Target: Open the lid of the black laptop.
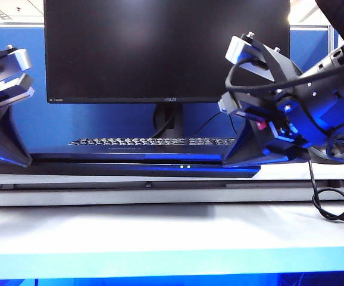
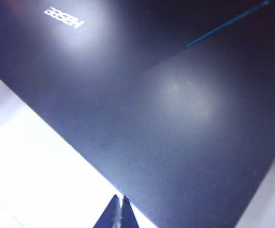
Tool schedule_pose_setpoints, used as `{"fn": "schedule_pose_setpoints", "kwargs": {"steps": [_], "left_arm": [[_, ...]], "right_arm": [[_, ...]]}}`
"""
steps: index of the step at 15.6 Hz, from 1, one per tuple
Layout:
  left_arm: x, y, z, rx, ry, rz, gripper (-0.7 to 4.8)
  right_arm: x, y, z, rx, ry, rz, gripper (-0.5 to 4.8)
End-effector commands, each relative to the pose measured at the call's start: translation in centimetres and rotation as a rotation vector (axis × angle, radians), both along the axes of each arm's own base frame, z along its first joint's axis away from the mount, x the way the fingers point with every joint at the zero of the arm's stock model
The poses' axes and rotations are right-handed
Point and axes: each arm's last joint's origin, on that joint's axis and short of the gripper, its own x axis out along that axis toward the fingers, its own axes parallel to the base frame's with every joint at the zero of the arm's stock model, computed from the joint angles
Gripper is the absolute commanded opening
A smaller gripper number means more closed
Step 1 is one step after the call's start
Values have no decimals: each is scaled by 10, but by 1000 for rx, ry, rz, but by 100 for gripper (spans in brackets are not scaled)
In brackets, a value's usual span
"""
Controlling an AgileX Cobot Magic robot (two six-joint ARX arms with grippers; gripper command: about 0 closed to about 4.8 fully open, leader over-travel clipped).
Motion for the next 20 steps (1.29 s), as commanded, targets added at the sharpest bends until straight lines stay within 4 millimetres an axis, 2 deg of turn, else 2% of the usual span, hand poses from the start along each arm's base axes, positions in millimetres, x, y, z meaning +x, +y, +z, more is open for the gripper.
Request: {"fn": "schedule_pose_setpoints", "kwargs": {"steps": [1,5,11,20], "left_arm": [[9,-3,20,-30,-105,9,21],[12,-4,29,-36,-131,7,21],[13,-4,32,-40,-146,6,21],[22,-7,60,-37,-249,-10,21]], "right_arm": [[4,2,10,45,-68,-23,-6],[5,2,11,55,-79,-23,-7],[7,4,17,81,-109,-23,-6],[22,-5,33,147,-189,-59,-7]]}}
